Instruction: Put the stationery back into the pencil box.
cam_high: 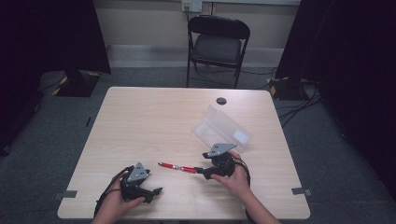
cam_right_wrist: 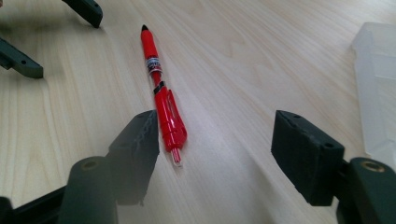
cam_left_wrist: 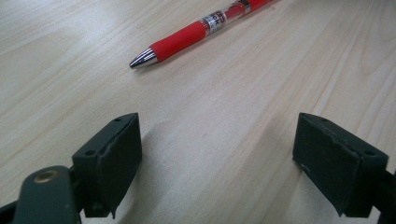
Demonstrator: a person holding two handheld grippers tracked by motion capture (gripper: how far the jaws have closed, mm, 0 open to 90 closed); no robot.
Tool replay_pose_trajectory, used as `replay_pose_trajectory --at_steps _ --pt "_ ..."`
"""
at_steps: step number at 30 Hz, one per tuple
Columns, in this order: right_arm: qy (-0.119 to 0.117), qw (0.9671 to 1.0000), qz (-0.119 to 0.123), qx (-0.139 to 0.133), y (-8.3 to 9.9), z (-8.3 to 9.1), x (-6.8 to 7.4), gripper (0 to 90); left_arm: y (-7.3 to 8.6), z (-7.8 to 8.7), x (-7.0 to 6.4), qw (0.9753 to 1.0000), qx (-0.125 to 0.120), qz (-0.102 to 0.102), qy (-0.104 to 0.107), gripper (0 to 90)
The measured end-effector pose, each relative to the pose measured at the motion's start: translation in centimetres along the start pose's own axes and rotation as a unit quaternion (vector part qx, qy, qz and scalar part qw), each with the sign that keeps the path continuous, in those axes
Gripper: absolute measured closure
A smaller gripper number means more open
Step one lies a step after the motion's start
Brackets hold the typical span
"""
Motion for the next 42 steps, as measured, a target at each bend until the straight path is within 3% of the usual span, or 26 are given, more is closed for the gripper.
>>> replay_pose_trajectory --at_steps 9,21,27,37,42 --pt "-0.017 0.9997 0.007 0.014 0.6 -1.3 1.1 45.8 0.0 0.0 0.0 1.0 0.0 0.001 0.0 15.4" --pt "-0.013 0.9994 0.018 0.025 1.0 -2.6 1.8 52.0 0.0 0.0 0.0 1.0 0.0 0.001 0.0 15.5" --pt "-0.003 0.9996 0.015 0.022 1.0 -2.6 1.9 70.9 0.0 0.0 0.0 1.0 0.0 0.001 0.001 15.5" --pt "0.021 0.9994 -0.003 0.028 1.3 -1.7 1.2 75.0 0.0 0.0 0.0 1.0 -0.001 0.001 0.0 15.4" --pt "0.018 0.9995 -0.009 0.025 1.8 -0.9 0.9 74.3 0.0 0.0 0.0 1.0 0.0 0.0 0.0 15.4"
Point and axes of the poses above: each handheld gripper's, and its own axes: z roughly backward along the jaws, y roughly out of its underside, x roughly to its left, the point moved 7 cm from there along -z, roughly forward along the jaws, and after that the axes turned 15 degrees about -z, right-handed, at the moved point
